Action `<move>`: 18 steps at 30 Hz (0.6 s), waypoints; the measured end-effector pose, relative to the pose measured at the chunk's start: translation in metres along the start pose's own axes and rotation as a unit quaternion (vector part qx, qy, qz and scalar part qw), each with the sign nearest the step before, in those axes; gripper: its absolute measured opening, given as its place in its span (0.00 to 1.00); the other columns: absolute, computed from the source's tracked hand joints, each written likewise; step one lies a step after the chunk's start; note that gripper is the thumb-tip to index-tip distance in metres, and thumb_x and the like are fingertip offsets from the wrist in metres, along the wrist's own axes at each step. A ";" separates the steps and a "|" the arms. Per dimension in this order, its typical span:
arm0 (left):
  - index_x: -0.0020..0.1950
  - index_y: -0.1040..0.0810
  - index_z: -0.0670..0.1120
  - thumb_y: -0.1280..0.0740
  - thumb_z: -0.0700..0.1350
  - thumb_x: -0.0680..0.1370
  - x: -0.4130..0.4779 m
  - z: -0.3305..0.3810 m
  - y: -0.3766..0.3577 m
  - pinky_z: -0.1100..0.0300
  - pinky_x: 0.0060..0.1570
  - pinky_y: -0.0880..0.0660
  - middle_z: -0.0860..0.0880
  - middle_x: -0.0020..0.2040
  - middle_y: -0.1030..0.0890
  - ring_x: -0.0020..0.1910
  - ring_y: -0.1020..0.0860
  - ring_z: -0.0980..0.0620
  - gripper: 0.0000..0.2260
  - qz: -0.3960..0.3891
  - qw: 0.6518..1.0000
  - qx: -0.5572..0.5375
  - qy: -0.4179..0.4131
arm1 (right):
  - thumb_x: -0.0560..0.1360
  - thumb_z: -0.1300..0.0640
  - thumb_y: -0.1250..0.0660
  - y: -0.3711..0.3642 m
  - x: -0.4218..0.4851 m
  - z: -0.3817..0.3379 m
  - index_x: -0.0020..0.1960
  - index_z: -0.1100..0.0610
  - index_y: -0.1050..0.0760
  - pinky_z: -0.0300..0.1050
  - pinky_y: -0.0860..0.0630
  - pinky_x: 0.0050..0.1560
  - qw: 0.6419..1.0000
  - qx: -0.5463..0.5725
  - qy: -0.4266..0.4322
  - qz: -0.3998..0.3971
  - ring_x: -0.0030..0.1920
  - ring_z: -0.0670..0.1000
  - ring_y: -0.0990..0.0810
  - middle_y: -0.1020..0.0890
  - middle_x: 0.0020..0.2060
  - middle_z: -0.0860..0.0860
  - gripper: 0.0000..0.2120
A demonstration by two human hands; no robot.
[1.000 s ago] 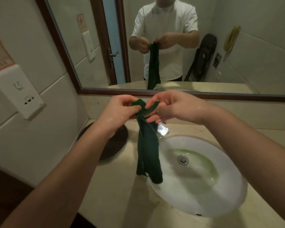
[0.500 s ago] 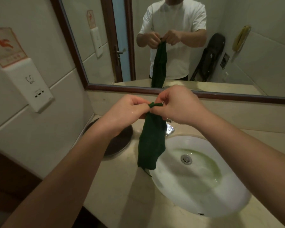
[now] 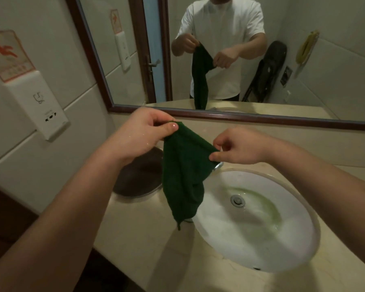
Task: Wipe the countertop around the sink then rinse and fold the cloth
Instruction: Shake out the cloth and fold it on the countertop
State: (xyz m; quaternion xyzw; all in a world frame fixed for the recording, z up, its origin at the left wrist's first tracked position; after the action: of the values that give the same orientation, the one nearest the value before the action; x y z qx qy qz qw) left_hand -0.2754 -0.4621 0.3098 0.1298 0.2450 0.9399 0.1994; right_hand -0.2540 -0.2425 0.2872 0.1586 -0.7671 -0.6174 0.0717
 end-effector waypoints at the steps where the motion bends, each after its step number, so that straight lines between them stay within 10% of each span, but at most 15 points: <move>1: 0.47 0.16 0.51 0.34 0.43 0.79 -0.001 0.000 0.006 0.50 0.55 0.23 0.51 0.43 0.15 0.48 0.18 0.54 0.08 -0.005 1.000 0.012 -0.005 | 0.74 0.42 0.35 0.000 -0.001 0.002 0.37 0.54 0.25 0.55 0.25 0.39 1.000 0.008 0.009 -0.004 0.33 0.51 0.25 0.24 0.30 0.51 0.16; 13: 0.41 0.21 0.57 0.34 0.44 0.79 -0.003 -0.010 0.080 0.56 0.44 0.25 0.49 0.38 0.19 0.39 0.21 0.55 0.09 0.118 0.985 0.123 0.007 | 0.72 0.53 0.29 0.061 0.027 -0.029 0.34 0.54 0.25 0.42 0.26 0.36 0.968 0.103 0.004 0.228 0.33 0.47 0.24 0.22 0.30 0.49 0.10; 18: 0.46 0.22 0.52 0.38 0.45 0.81 0.015 -0.010 0.095 0.62 0.39 0.31 0.53 0.38 0.22 0.37 0.25 0.59 0.08 0.148 0.974 0.169 0.002 | 0.72 0.55 0.28 0.079 0.042 -0.042 0.50 0.53 0.25 0.35 0.26 0.37 0.952 0.147 0.016 0.269 0.36 0.43 0.24 0.22 0.37 0.47 0.09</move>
State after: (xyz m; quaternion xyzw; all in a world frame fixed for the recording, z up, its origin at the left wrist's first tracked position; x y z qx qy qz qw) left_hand -0.3215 -0.5359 0.3528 0.1946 0.3785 0.9043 0.0324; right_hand -0.2929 -0.2807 0.3694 -0.0346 -0.8622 -0.4532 0.2236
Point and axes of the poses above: each hand's wrist, its own x-axis towards the middle knuckle, its own y-axis out of the back of the hand, z = x × y, the point moved 3 cm from there along x, towards the middle knuckle
